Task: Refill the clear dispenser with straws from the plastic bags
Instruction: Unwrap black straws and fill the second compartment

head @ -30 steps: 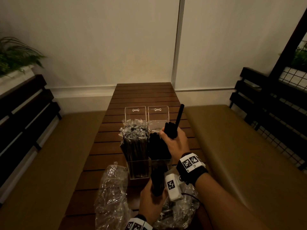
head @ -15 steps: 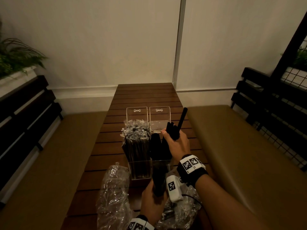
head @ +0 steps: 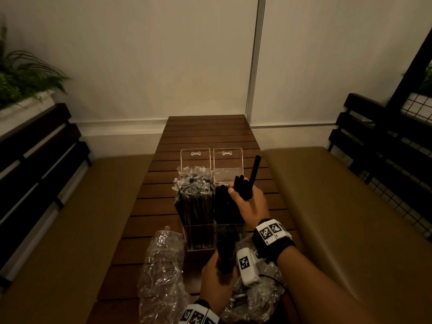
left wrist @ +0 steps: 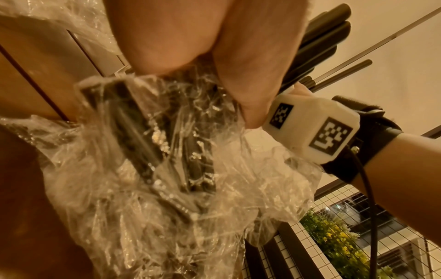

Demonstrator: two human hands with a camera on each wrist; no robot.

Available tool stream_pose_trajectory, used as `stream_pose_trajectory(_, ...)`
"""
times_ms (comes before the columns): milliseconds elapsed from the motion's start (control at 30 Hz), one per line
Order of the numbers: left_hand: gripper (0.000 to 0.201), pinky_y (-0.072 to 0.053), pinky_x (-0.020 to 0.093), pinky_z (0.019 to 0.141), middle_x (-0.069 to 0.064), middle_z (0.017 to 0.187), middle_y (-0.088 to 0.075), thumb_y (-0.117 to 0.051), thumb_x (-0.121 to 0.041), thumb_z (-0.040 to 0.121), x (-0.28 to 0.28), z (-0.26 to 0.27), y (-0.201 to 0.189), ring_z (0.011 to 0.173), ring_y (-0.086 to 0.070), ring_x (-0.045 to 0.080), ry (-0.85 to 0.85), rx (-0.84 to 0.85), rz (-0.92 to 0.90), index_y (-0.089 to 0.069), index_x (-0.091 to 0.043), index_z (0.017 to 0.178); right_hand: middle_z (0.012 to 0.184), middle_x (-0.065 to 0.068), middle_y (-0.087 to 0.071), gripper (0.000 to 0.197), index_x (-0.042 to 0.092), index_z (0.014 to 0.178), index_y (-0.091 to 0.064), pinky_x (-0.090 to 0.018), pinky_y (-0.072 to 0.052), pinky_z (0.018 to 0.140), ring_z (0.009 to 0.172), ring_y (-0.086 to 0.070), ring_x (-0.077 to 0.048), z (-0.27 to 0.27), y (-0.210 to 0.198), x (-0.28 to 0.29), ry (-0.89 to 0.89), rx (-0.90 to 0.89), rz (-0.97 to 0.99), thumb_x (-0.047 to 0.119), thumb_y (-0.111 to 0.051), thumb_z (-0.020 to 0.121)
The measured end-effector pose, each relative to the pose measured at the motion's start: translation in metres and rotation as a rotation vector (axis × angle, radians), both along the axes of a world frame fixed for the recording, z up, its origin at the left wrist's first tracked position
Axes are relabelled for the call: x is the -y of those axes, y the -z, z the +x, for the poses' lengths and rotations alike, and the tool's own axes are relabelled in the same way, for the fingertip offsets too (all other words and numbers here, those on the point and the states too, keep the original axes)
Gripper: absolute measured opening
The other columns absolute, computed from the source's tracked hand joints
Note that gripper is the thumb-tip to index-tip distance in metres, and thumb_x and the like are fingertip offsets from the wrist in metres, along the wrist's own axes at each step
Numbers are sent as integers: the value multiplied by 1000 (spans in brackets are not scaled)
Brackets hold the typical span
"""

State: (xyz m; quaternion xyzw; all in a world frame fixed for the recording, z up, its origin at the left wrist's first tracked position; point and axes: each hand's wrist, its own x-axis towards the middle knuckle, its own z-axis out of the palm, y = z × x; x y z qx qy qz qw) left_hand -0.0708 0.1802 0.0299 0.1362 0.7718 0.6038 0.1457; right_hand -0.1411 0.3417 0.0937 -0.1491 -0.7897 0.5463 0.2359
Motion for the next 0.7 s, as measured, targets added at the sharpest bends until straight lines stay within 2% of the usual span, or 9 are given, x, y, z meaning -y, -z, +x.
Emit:
stream_pose_trajectory(67, 34, -48, 4, 67, -14, 89, -70, -68, -7, 86, 1, 0, 1, 84, -63, -14, 0, -21, 0, -61, -26, 114, 97, 18, -63, 26, 24, 112, -64, -6, -41, 75, 95, -59, 2, 1, 1, 1, -14, -26, 43, 30, -71, 88)
stream_pose_trajectory(133, 34, -48, 5, 67, -13, 90, -70, -70, -8, 86, 0, 0, 3, 85, -64, -13, 6, -24, 0, -61, -24, 116, 112, 5, -64, 30, 41, 110, -59, -12, -41, 84, 106, -58, -6, 2, 1, 2, -44, -69, 66, 29, -72, 87)
stream_pose_trajectory(200, 36, -47, 4, 69, -13, 93, -69, -71, -12, 86, 1, -1, 4, 87, -62, -15, 9, -26, -2, -62, -19, 120, 121, 2, -62, 40, 59, 101, -54, -17, -43, 89, 111, -59, -9, 3, 2, 3, -79, -56, 68, 28, -74, 85)
stream_pose_trajectory(233, 36, -47, 3, 70, -13, 94, -69, -71, -14, 86, 0, -1, 4, 88, -62, -16, 14, -24, -3, -62, -17, 121, 125, 4, -61, 45, 60, 103, -51, -20, -45, 92, 113, -58, -9, 4, 2, 3, -85, -26, 74, 28, -76, 84)
stream_pose_trajectory(300, 37, -47, 1, 72, -13, 99, -70, -70, -17, 87, 0, -2, 4, 92, -61, -17, 18, -14, 3, -62, -16, 123, 136, 7, -54, 52, 53, 117, -48, -26, -44, 99, 120, -54, -7, 6, 3, 3, -91, 28, 104, 32, -78, 81)
stream_pose_trajectory(367, 39, -46, 0, 72, -17, 103, -68, -70, -17, 87, -1, -2, 3, 95, -59, -20, 21, -4, 17, -60, -22, 124, 147, 9, -43, 53, 46, 120, -51, -36, -42, 108, 132, -45, -10, 5, 2, 1, -89, 62, 155, 40, -80, 77)
stream_pose_trajectory(433, 42, -44, -2, 72, -23, 103, -66, -71, -16, 87, -1, -1, 3, 94, -57, -23, 19, -3, 26, -57, -29, 124, 156, 10, -30, 67, 39, 131, -48, -39, -34, 115, 142, -31, -12, 6, -3, -1, -65, 74, 170, 45, -81, 74)
stream_pose_trajectory(567, 39, -45, 0, 70, -21, 92, -70, -71, -13, 87, 1, -2, 5, 89, -60, -21, 14, 1, 34, -57, -30, 119, 154, 13, -33, 83, 42, 140, -37, -35, -34, 112, 141, -32, -9, 13, -22, -1, -3, -48, 114, 47, -82, 71)
stream_pose_trajectory(700, 41, -48, 4, 70, -14, 92, -69, -70, -9, 87, 1, -2, 9, 84, -62, -16, 13, 8, 57, -57, -34, 116, 148, 16, -42, 62, 40, 139, -42, -20, -35, 105, 133, -39, 0, 14, -33, 2, -7, -146, 144, 38, -72, 85)
